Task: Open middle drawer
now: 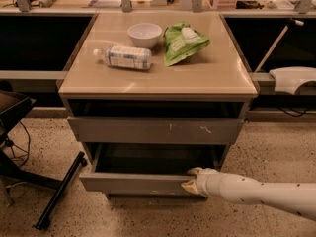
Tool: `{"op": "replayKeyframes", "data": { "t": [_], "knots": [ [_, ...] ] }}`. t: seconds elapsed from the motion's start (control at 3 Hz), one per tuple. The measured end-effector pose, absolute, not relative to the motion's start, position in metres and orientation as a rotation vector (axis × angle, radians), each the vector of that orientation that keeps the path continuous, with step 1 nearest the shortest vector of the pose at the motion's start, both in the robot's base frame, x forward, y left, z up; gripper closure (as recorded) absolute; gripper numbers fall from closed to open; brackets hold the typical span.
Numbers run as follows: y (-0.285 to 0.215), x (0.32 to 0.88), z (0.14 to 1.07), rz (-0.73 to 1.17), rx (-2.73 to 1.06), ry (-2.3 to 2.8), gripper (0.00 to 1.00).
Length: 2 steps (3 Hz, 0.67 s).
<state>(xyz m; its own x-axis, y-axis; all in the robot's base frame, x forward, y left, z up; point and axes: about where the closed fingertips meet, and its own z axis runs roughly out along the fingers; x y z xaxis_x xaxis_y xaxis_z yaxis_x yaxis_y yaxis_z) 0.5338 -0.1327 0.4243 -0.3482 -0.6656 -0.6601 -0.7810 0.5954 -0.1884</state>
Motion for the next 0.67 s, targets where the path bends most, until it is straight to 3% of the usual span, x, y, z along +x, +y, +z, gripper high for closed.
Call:
{"op": "replayKeyframes", "data": {
  "t": [0.67],
  "knots": [
    [-0.1319,0.5267,0.4231,0.197,-1.172,2.114,1.0]
  ]
}}
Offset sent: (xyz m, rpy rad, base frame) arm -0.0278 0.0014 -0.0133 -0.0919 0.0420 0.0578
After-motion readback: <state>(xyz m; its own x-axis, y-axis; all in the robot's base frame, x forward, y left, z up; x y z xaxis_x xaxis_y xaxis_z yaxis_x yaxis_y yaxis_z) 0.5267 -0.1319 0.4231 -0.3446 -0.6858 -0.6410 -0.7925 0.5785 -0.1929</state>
